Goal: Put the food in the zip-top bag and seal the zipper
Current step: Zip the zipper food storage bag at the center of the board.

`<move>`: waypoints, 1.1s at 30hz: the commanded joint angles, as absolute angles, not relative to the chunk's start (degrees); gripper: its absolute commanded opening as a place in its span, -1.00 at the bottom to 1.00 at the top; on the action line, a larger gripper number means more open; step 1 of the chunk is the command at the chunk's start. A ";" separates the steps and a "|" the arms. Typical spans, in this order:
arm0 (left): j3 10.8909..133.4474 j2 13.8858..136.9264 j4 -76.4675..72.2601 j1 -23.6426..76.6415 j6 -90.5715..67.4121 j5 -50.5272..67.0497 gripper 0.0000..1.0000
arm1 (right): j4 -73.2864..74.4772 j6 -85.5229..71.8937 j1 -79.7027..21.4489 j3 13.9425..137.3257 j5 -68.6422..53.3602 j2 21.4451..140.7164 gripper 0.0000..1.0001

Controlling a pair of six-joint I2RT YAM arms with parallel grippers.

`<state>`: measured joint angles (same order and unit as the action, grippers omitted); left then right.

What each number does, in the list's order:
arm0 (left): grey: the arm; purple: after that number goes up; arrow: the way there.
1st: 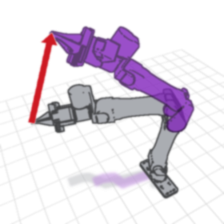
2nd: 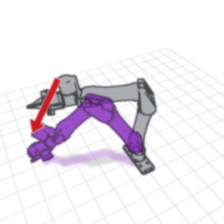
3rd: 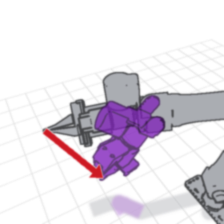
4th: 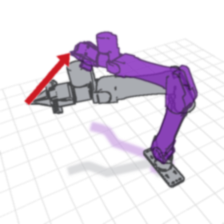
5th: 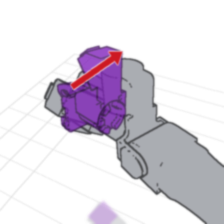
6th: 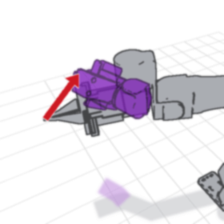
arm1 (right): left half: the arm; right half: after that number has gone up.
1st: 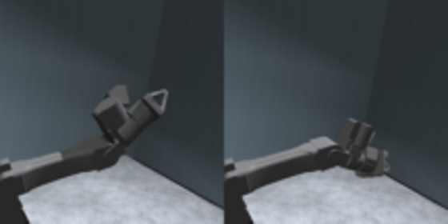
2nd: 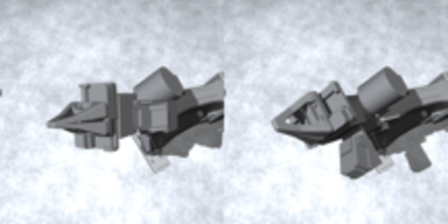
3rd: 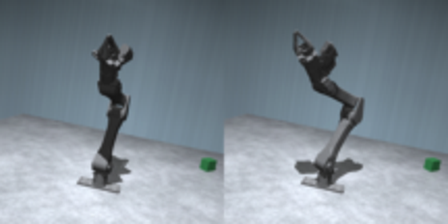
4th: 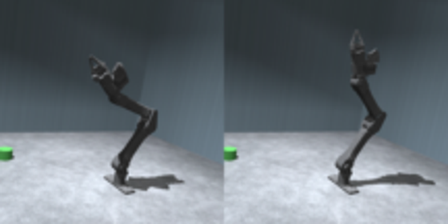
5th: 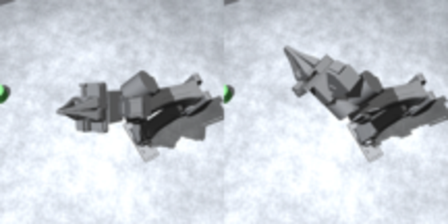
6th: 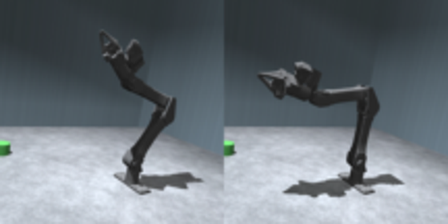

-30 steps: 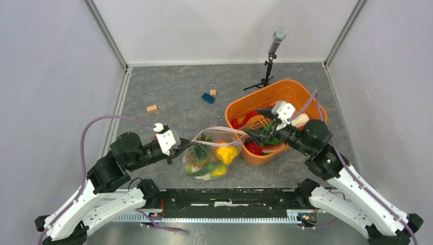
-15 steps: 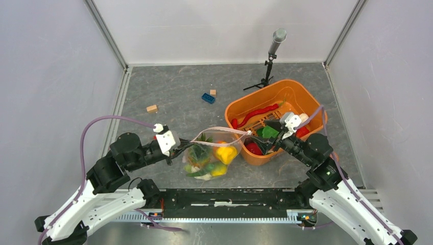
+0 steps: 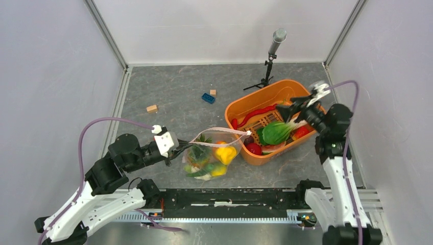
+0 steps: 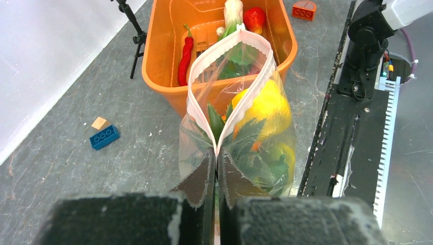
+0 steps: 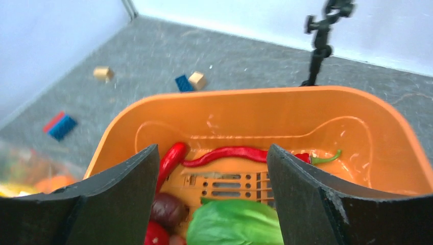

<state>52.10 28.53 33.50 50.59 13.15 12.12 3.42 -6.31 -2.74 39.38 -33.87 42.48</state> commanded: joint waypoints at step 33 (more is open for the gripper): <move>56.86 28.60 34.35 50.62 14.81 16.96 -0.96 | -65.93 -25.50 -17.30 16.57 -65.90 55.74 0.25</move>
<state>53.95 28.75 36.10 50.59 13.15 15.59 -56.80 -22.94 -15.31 13.85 -66.78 52.64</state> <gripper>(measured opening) 0.044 0.689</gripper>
